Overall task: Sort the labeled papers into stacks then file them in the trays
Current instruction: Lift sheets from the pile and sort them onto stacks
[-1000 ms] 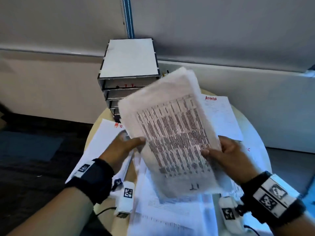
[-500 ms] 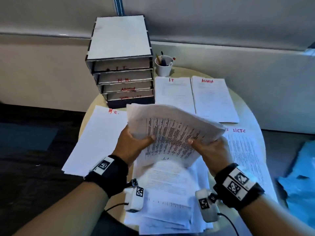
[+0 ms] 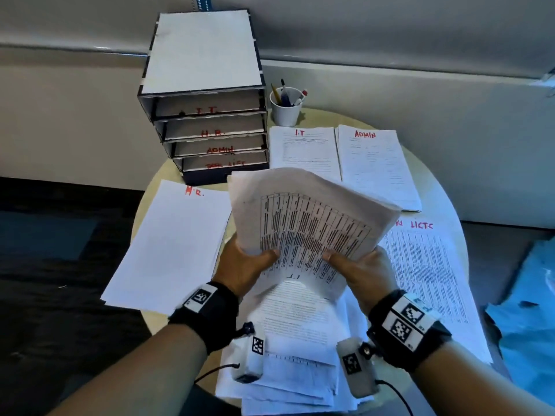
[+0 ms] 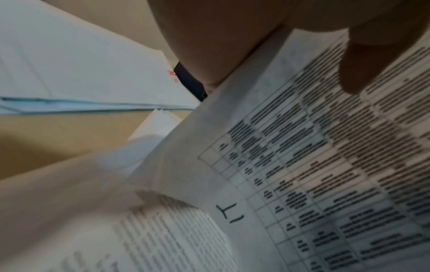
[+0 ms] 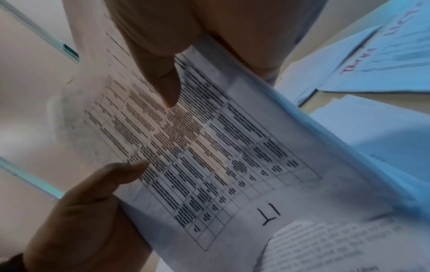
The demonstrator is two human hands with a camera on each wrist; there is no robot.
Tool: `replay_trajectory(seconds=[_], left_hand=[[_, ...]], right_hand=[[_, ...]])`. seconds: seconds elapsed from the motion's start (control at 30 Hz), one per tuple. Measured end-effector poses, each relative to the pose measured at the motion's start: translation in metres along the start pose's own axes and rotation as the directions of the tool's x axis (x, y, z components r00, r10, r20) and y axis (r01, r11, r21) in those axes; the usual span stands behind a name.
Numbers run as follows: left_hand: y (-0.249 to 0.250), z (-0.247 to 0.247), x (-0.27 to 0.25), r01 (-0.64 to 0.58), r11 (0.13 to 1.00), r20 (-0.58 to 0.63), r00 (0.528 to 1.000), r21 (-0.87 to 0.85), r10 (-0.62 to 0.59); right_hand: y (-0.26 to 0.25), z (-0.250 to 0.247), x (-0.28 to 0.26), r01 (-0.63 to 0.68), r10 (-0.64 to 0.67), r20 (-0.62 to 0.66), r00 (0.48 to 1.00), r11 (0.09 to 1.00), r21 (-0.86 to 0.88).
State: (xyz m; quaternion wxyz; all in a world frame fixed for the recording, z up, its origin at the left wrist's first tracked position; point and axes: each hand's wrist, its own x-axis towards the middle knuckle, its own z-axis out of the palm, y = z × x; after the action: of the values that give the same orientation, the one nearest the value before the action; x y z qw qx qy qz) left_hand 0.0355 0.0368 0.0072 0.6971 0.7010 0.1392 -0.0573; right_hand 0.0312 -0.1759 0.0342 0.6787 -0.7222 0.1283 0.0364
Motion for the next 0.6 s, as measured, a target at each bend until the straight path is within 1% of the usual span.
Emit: replay_trajectory(seconds=[0.1, 0.17, 0.2, 0.23, 0.27, 0.3, 0.33, 0.37, 0.4, 0.43, 0.47, 0.5, 0.53, 0.57, 0.6], left_hand=[[-0.002, 0.006, 0.007, 0.020, 0.999, 0.006, 1.000, 0.045, -0.021], [0.007, 0.006, 0.013, -0.005, 0.996, 0.026, 1.000, 0.084, 0.003], [0.013, 0.005, 0.016, -0.051, 0.989, 0.046, 0.998, 0.138, 0.045], [0.020, 0.004, 0.017, -0.106, 0.970, 0.066, 0.993, 0.218, 0.094], [0.029, 0.002, 0.019, -0.160, 0.941, 0.089, 0.986, 0.298, 0.140], [0.038, 0.002, 0.019, -0.210, 0.902, 0.119, 0.977, 0.377, 0.177], [0.049, 0.002, 0.018, -0.273, 0.844, 0.164, 0.961, 0.461, 0.221], [0.061, 0.004, 0.018, -0.348, 0.751, 0.234, 0.937, 0.561, 0.260], [0.074, 0.008, 0.015, -0.432, 0.605, 0.328, 0.902, 0.669, 0.281], [0.086, 0.014, 0.014, -0.499, 0.431, 0.419, 0.866, 0.752, 0.273], [0.096, 0.021, 0.012, -0.541, 0.288, 0.481, 0.838, 0.790, 0.257], [0.104, 0.028, 0.011, -0.575, 0.199, 0.524, 0.812, 0.794, 0.257], [0.110, 0.036, 0.009, -0.608, 0.139, 0.563, 0.784, 0.782, 0.263], [0.113, 0.043, 0.008, -0.634, 0.102, 0.595, 0.761, 0.767, 0.258], [0.116, 0.049, 0.006, -0.653, 0.087, 0.618, 0.745, 0.752, 0.251]], right_hand=[[0.006, -0.003, 0.004, -0.033, 0.033, -0.027, 0.999, 0.999, 0.019], [0.004, -0.013, 0.011, -0.052, 0.053, -0.050, 0.997, 0.998, 0.027], [-0.001, -0.020, 0.015, -0.032, 0.033, -0.079, 0.996, 0.999, 0.010], [-0.008, -0.028, 0.017, 0.024, -0.030, -0.130, 0.991, 0.999, -0.047], [-0.020, -0.037, 0.017, 0.128, -0.159, -0.192, 0.968, 0.978, -0.162], [-0.034, -0.046, 0.013, 0.262, -0.345, -0.223, 0.912, 0.907, -0.330], [-0.050, -0.054, 0.008, 0.411, -0.558, -0.171, 0.812, 0.755, -0.510], [-0.070, -0.059, 0.002, 0.544, -0.725, -0.029, 0.688, 0.542, -0.641], [-0.090, -0.058, -0.006, 0.628, -0.793, 0.147, 0.592, 0.338, -0.701], [-0.107, -0.054, -0.011, 0.664, -0.775, 0.311, 0.550, 0.180, -0.726], [-0.118, -0.046, -0.014, 0.671, -0.703, 0.443, 0.556, 0.065, -0.739], [-0.122, -0.038, -0.014, 0.667, -0.598, 0.547, 0.586, -0.027, -0.745], [-0.120, -0.032, -0.012, 0.657, -0.490, 0.614, 0.619, -0.106, -0.746], [-0.115, -0.027, -0.009, 0.641, -0.404, 0.645, 0.648, -0.168, -0.749], [-0.110, -0.023, -0.005, 0.622, -0.347, 0.646, 0.680, -0.193, -0.759]])
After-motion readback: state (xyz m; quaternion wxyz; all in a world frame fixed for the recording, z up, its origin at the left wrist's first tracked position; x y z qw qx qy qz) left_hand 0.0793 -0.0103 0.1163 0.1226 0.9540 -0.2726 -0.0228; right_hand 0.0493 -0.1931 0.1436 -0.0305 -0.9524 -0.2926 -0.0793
